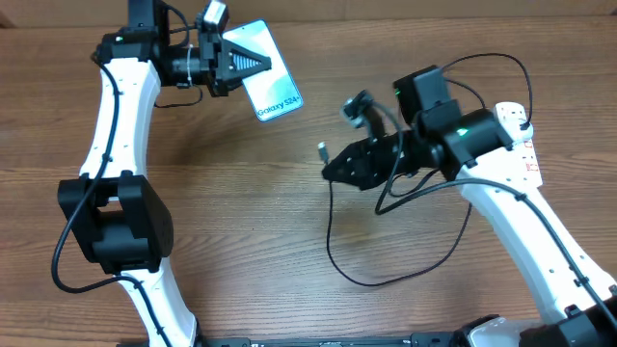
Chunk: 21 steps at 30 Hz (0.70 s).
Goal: Plug charger to phone and switch on socket
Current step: 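Lift the plug with the right gripper toward the phone's bottom port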
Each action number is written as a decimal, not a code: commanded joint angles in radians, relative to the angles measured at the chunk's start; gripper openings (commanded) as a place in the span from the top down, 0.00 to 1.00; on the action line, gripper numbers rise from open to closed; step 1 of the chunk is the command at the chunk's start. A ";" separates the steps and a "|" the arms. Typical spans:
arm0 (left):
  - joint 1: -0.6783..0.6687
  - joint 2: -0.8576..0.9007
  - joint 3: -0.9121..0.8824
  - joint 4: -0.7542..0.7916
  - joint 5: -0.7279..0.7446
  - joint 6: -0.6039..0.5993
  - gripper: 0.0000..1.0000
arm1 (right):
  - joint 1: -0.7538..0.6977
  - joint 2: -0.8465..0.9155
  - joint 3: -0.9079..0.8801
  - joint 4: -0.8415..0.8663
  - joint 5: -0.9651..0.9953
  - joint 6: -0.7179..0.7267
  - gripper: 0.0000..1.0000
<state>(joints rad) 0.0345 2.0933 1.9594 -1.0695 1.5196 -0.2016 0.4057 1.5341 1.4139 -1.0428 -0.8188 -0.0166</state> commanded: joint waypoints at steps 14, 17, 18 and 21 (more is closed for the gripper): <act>-0.098 -0.006 0.005 -0.084 0.011 0.180 0.96 | 0.033 -0.021 0.008 0.007 0.053 0.042 0.96; -0.108 -0.006 0.005 -0.093 0.010 0.180 0.96 | 0.033 -0.021 0.008 0.008 0.063 0.042 0.96; -0.111 -0.006 0.005 -0.100 0.008 0.181 0.96 | 0.033 -0.021 0.008 0.008 0.063 0.042 0.96; -0.122 -0.006 0.005 -0.122 -0.018 0.184 0.96 | 0.033 -0.021 0.008 0.018 0.063 0.042 0.96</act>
<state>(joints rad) -0.0780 2.0933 1.9587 -1.1778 1.4940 -0.0483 0.4385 1.5341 1.4136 -1.0389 -0.7658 0.0257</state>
